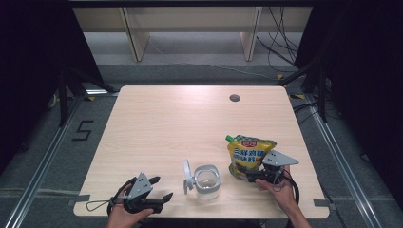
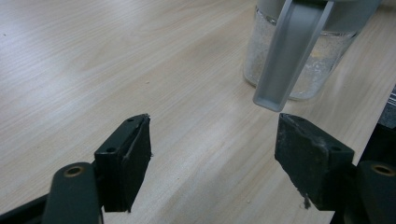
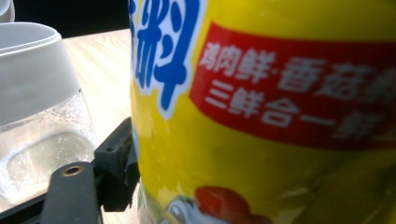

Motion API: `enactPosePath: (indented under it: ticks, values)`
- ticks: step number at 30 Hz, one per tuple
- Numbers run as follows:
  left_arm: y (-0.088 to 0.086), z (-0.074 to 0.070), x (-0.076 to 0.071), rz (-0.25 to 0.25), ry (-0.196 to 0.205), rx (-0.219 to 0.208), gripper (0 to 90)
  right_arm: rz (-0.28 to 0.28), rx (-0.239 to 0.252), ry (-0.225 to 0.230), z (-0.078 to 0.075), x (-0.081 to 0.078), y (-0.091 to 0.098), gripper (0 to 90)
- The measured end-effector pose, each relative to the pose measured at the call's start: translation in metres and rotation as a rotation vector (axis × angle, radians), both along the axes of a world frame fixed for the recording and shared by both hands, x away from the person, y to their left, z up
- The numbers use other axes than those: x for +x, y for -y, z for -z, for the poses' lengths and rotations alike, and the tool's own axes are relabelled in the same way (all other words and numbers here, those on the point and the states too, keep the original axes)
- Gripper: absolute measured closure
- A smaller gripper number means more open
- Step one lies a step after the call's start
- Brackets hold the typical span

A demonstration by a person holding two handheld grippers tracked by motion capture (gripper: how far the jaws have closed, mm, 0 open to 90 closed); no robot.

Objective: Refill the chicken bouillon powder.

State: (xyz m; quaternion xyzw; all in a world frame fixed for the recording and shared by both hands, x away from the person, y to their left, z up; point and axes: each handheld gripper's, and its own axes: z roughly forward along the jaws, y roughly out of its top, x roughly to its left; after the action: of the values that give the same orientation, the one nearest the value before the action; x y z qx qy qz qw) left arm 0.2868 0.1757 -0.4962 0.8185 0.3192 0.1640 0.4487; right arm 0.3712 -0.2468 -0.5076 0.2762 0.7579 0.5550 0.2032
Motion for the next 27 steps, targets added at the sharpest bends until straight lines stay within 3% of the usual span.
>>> enactPosePath:
  ticks: [1,3,4,5,6,9,11,12,13,16,17,18,20,21,22,26,27]
  values:
    - [0.000,0.001,0.000,-0.012,-0.014,-0.009,26.9,0.002,-0.011,-0.013,-0.002,-0.002,0.000,27.5]
    - [0.000,0.001,0.000,-0.015,-0.005,-0.002,26.9,0.018,-0.012,-0.004,-0.003,-0.004,-0.003,28.1]
    - [0.000,0.001,0.000,-0.012,-0.014,-0.003,26.9,-0.002,-0.051,0.020,-0.005,-0.003,0.000,28.7]
    - [0.001,0.001,-0.001,-0.025,0.000,-0.019,26.9,0.009,-0.047,0.014,-0.005,-0.006,-0.001,31.2]
    - [-0.001,0.000,0.000,-0.011,0.006,-0.002,27.0,0.000,-0.054,0.034,-0.006,-0.005,0.001,32.2]
    - [-0.001,0.000,-0.001,-0.015,-0.012,-0.017,27.0,0.021,-0.083,0.040,-0.010,-0.010,0.003,32.6]
    - [-0.002,-0.001,0.001,-0.003,0.004,-0.001,27.0,0.037,-0.099,0.083,-0.016,-0.016,0.005,32.8]
    - [-0.002,0.000,0.001,-0.010,0.006,0.003,27.0,0.051,-0.132,0.101,-0.020,-0.019,0.006,32.8]
    - [-0.002,0.000,0.000,-0.016,0.002,-0.001,27.0,0.051,-0.132,0.101,-0.020,-0.019,0.006,32.8]
    - [-0.001,0.000,-0.001,-0.024,-0.006,-0.017,27.0,0.053,-0.201,0.167,-0.035,-0.031,0.006,32.8]
    - [-0.002,0.000,0.000,-0.015,-0.005,-0.010,27.0,0.053,-0.201,0.167,-0.035,-0.031,0.006,32.8]
    - [-0.003,0.000,0.001,-0.013,0.000,0.007,26.9,0.051,-0.237,0.196,-0.041,-0.038,0.005,32.8]
    - [-0.003,0.000,0.000,-0.017,0.002,-0.002,26.9,0.050,-0.255,0.204,-0.043,-0.041,0.004,32.9]
    - [-0.002,0.000,0.000,-0.025,-0.005,-0.013,26.8,0.045,-0.302,0.230,-0.047,-0.046,0.003,32.9]
    - [-0.003,0.000,0.001,-0.026,0.003,0.016,26.6,0.039,-0.343,0.252,-0.050,-0.053,0.000,32.9]
    - [-0.004,0.000,0.001,-0.024,-0.006,0.019,26.3,0.023,-0.390,0.276,-0.055,-0.063,-0.003,33.0]
    - [-0.002,0.001,0.001,-0.031,-0.003,-0.004,26.3,0.020,-0.413,0.291,-0.057,-0.066,-0.004,33.0]
